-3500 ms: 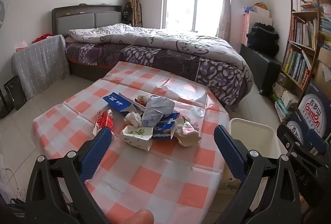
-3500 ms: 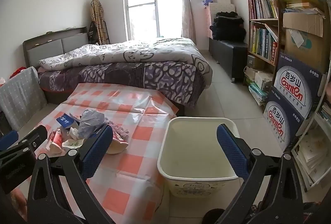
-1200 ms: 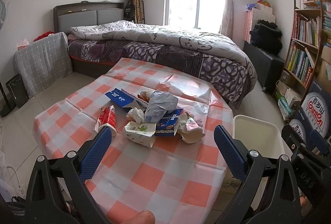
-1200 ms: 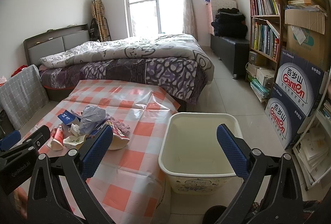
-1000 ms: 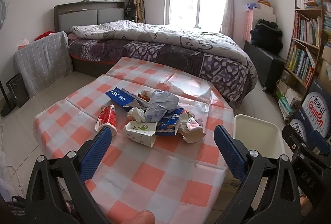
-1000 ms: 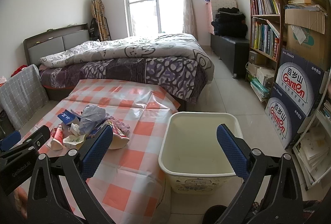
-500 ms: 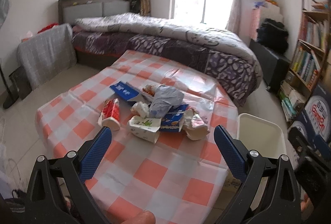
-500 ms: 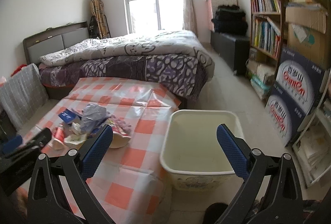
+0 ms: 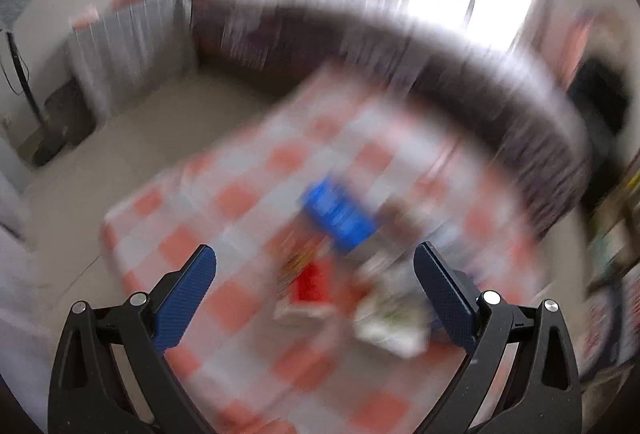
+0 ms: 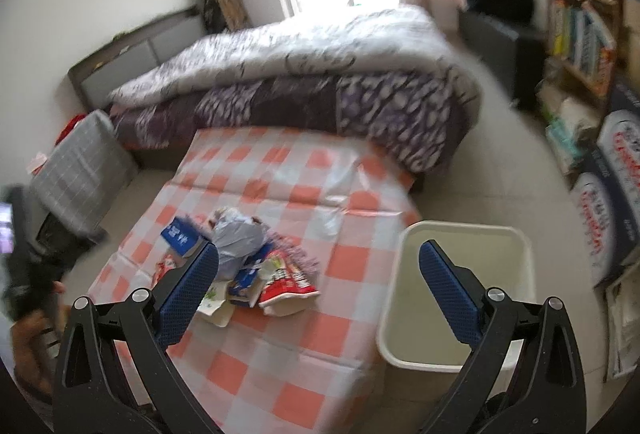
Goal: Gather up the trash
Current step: 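Grasp the grey plastic bag with the right tool while the left tool grasps the red snack bag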
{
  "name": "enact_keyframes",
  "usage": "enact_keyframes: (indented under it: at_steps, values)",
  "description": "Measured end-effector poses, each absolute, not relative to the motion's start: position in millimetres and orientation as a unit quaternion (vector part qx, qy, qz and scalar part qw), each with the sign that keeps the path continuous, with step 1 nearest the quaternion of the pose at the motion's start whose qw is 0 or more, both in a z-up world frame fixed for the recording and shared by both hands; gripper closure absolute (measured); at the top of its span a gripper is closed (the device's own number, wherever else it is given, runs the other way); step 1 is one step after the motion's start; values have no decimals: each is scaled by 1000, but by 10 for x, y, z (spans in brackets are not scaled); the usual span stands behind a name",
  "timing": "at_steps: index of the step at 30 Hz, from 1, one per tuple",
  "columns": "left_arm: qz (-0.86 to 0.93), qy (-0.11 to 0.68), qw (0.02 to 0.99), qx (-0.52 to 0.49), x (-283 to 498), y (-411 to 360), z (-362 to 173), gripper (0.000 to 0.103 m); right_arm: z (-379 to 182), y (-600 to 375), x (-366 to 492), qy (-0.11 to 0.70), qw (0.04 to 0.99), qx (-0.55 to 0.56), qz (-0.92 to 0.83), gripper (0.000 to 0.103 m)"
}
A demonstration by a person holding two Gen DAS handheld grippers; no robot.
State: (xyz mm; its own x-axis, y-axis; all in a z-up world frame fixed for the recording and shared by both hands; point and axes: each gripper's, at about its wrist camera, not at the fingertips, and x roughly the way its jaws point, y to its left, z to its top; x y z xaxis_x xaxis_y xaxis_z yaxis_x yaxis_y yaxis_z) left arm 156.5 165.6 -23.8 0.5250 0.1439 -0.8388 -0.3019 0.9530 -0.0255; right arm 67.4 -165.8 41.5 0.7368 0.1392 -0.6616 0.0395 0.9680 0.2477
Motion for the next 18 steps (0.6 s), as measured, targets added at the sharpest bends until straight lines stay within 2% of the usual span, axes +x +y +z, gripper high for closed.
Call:
enact_keyframes:
  at_steps: [4, 6, 8, 14, 16, 17, 18]
  values:
    - [124, 603, 767, -181, 1818, 2028, -1062, 7, 128, -1628, 1041, 405, 903, 137, 50, 7]
    - [117, 605, 755, -224, 1882, 2150, -1149, 7, -69, -1631, 1175, 428, 889, 153, 49, 7]
    - [137, 608, 753, -209, 1945, 2176, -1171, 7, -244, -1630, 1348, 468, 864, 179, 41, 7]
    - [139, 628, 728, -237, 2034, 2164, -1423, 7, -435, -1455, 1659, 497, 836, 226, 42, 7]
    - [145, 631, 727, -231, 2016, 2120, -1467, 17, -491, -1344, 1745, 506, 828, 235, 46, 7]
    - [149, 631, 727, -225, 1987, 2097, -1482, 28, -535, -1267, 1787, 513, 824, 235, 50, 7]
    - [157, 631, 730, -212, 1955, 2072, -1494, 34, -583, -1206, 1852, 520, 820, 233, 51, 7]
